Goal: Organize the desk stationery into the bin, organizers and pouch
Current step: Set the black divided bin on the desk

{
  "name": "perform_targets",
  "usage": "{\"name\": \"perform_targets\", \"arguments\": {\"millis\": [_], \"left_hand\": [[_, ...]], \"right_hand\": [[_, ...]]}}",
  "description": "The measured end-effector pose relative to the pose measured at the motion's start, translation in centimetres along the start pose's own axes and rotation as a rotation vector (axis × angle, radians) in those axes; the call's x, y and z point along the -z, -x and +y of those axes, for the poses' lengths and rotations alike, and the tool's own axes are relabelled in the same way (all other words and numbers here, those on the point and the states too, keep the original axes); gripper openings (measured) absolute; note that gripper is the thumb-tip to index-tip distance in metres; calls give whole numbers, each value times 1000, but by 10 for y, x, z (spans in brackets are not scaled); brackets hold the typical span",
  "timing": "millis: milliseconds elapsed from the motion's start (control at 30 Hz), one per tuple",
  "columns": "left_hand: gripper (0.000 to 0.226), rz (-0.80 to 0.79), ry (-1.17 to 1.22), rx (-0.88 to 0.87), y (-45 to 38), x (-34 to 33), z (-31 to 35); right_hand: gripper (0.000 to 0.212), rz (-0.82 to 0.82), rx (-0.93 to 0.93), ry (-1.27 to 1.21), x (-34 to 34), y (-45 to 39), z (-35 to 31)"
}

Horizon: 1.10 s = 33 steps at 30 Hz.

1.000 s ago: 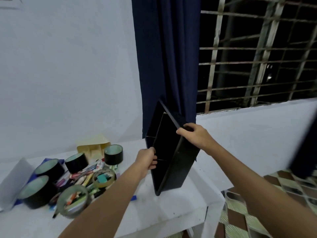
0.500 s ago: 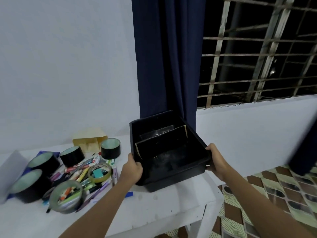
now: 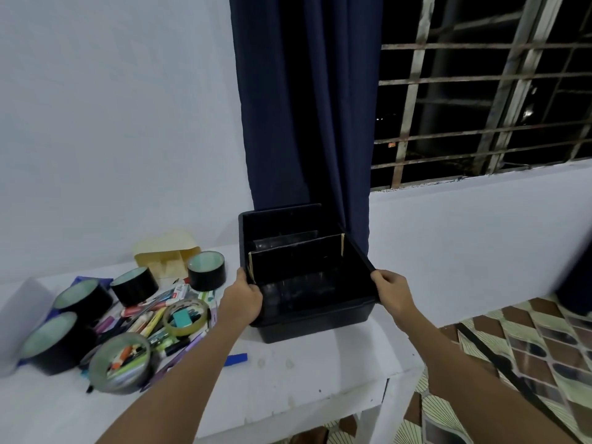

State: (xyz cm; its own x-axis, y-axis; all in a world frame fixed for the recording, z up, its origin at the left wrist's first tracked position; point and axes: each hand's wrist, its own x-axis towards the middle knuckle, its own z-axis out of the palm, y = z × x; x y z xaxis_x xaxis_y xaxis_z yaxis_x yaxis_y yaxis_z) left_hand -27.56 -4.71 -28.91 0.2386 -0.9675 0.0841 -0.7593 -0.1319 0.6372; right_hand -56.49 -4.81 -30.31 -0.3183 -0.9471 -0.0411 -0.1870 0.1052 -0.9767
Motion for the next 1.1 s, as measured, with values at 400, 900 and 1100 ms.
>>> {"name": "perform_targets", "arguments": {"millis": [400,900,1100], "left_hand": [[31,-7,-13,-7,-24,-1,2],[45,81,-191,-22,-69,77,-6],[48,122,-251,38,-117,150,-51]], "right_hand": [[26,78,134,149,-16,-30,4],[33,-60,684,620,-101,-31,-75],[34,-361,739,514,-208,-19,-132]]}}
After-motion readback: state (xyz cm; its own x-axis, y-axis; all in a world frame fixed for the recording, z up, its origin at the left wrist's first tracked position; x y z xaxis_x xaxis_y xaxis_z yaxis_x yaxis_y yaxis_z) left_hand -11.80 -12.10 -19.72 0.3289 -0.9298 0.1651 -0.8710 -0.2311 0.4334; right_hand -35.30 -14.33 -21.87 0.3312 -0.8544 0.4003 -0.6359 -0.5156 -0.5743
